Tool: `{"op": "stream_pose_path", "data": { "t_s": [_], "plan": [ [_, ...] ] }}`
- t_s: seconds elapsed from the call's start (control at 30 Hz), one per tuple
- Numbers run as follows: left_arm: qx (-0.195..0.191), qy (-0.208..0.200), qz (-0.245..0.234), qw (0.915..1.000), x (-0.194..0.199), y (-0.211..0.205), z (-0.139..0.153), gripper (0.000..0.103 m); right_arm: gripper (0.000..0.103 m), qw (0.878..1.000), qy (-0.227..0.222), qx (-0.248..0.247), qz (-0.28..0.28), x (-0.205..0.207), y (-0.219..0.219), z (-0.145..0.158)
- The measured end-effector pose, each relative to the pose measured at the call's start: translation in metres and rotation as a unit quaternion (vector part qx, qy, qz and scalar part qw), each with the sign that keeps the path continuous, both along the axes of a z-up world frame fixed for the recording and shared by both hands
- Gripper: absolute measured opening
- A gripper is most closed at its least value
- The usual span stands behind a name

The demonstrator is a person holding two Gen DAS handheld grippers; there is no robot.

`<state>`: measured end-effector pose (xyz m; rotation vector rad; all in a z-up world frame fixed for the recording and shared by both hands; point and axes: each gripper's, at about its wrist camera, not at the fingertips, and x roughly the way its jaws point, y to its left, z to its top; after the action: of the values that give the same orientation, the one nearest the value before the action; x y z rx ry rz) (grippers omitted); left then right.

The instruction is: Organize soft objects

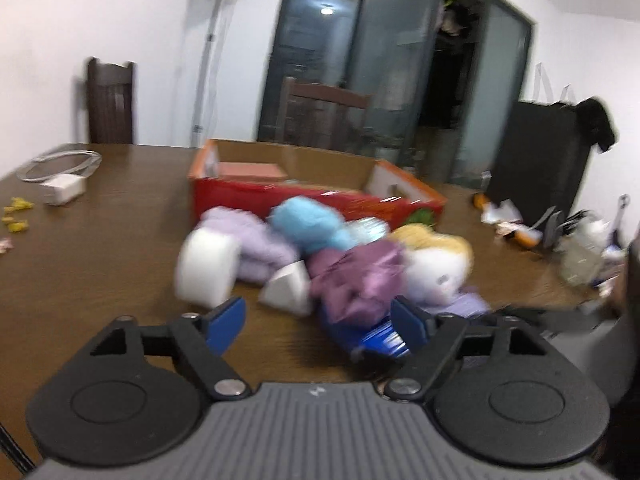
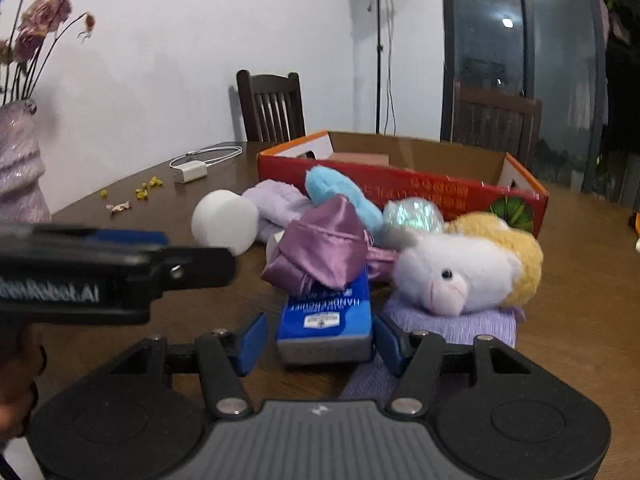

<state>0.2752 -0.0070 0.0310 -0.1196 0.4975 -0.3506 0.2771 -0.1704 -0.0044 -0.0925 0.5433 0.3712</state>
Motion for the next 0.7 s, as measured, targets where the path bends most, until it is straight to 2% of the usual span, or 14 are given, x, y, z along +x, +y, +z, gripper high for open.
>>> {"op": "stream_pose_path", "data": {
  "t_s": [0.07,0.1,0.13,0.17,0.2,0.23,0.27,0.37,0.47,0.5,0.53,0.57,0.63,0.7],
  "plan": [
    [-0.011,0.002,-0.031,0.9995,0.015,-0.009,0.004,0.085,0.058,1.000,-0.003,-0.008,-0.002,0.001,0.003,0.000],
    [-0.004,0.007,-0.029,0.9995,0.026,-0.017,0.003,0.085,0.057,1.000,0.003,-0.005,-0.003,0.002,0.002,-0.002],
    [0.011,0.016,-0.021,0.9996,0.036,-0.024,0.002,0.081,0.052,1.000,0.009,-0.004,-0.003,0.003,0.002,-0.002],
    [0.024,0.024,-0.016,0.9993,0.044,-0.030,-0.001,0.077,0.052,1.000,0.014,-0.001,-0.002,0.005,0.002,-0.003],
    [0.029,0.030,-0.018,0.9990,0.049,-0.035,-0.004,0.063,0.051,1.000,0.018,0.002,-0.002,0.005,0.000,-0.003],
    [0.028,0.034,-0.030,0.9986,0.052,-0.038,-0.006,0.054,0.051,1.000,0.019,0.005,-0.002,0.005,0.000,-0.003],
    [0.024,0.042,-0.046,0.9978,0.051,-0.040,-0.008,0.037,0.051,1.000,0.020,0.002,-0.001,0.003,-0.002,-0.003],
    [0.029,0.027,-0.045,0.9982,0.034,-0.032,-0.006,0.037,0.050,1.000,0.024,-0.003,0.014,-0.013,-0.006,0.000],
    [0.050,0.003,-0.022,0.9985,0.012,-0.009,-0.008,0.039,0.051,0.997,0.041,0.018,0.066,-0.038,-0.016,0.001],
    [0.070,0.000,-0.014,0.9974,0.006,-0.003,-0.011,0.045,0.051,0.995,0.045,0.022,0.086,-0.049,-0.020,0.001],
    [0.089,-0.001,-0.003,0.9961,-0.001,0.002,-0.015,0.055,0.051,0.994,0.047,0.020,0.101,-0.058,-0.023,0.001],
    [0.096,0.000,0.014,0.9953,-0.009,0.009,-0.017,0.058,0.051,0.992,0.048,0.013,0.113,-0.066,-0.026,0.001],
    [0.075,0.006,0.036,0.9965,-0.023,0.024,-0.017,0.059,0.060,0.994,0.036,-0.006,0.102,-0.074,-0.032,0.003],
    [0.017,0.022,0.029,0.9992,-0.032,0.036,-0.015,0.060,0.061,0.998,0.031,-0.018,0.060,-0.076,-0.042,0.007]
  ]
}}
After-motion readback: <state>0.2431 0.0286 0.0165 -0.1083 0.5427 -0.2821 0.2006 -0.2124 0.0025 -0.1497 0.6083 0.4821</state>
